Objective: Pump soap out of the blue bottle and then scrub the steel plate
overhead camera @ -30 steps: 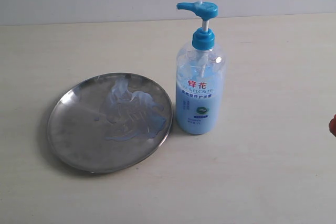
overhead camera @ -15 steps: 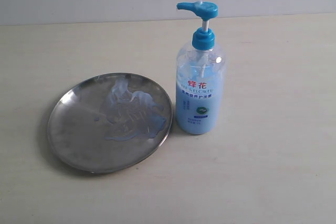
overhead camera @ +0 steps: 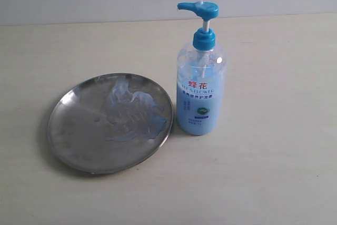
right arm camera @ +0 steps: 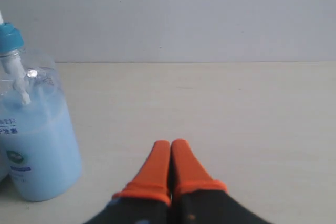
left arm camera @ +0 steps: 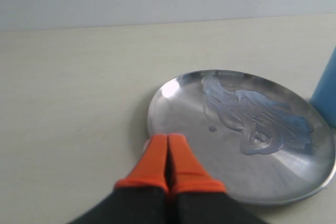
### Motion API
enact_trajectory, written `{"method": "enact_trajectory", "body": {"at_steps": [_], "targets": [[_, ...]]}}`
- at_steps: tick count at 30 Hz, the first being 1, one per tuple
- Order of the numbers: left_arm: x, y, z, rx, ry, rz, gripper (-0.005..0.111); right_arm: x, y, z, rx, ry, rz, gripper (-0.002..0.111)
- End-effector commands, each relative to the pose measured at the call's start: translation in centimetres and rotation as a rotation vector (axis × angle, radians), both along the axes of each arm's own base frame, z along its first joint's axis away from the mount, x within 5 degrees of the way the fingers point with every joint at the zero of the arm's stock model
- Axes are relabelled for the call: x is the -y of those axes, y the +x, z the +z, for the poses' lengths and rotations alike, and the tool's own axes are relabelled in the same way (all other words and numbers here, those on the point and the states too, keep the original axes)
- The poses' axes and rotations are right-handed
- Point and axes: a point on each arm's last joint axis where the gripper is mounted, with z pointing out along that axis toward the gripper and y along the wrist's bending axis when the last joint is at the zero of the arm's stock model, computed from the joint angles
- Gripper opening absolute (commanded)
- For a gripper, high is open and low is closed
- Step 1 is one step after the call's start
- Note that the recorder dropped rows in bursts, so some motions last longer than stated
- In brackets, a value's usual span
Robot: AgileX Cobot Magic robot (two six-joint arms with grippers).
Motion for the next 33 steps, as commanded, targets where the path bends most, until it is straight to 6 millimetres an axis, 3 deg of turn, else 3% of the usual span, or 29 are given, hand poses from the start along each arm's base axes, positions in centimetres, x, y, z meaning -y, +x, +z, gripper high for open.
{"method": "enact_trajectory", "body": {"at_steps": [1, 13, 33], "targets": [[0.01, 0.01, 0.03, 0.015, -0.002, -0.002, 0.0, 0.21, -0.08, -0.34, -0.024, -0.024, -0.045, 0.0], [0.01, 0.01, 0.03, 0.015, -0.002, -0.002, 0.0, 0.85, -0.59, -0.3, 0.0, -0.018, -0.169, 0.0], [0.01, 0.01, 0.03, 0.015, -0.002, -0.002, 0.0, 0.86, -0.64, -0.3, 0.003, -0.012, -0.173, 0.0]]}}
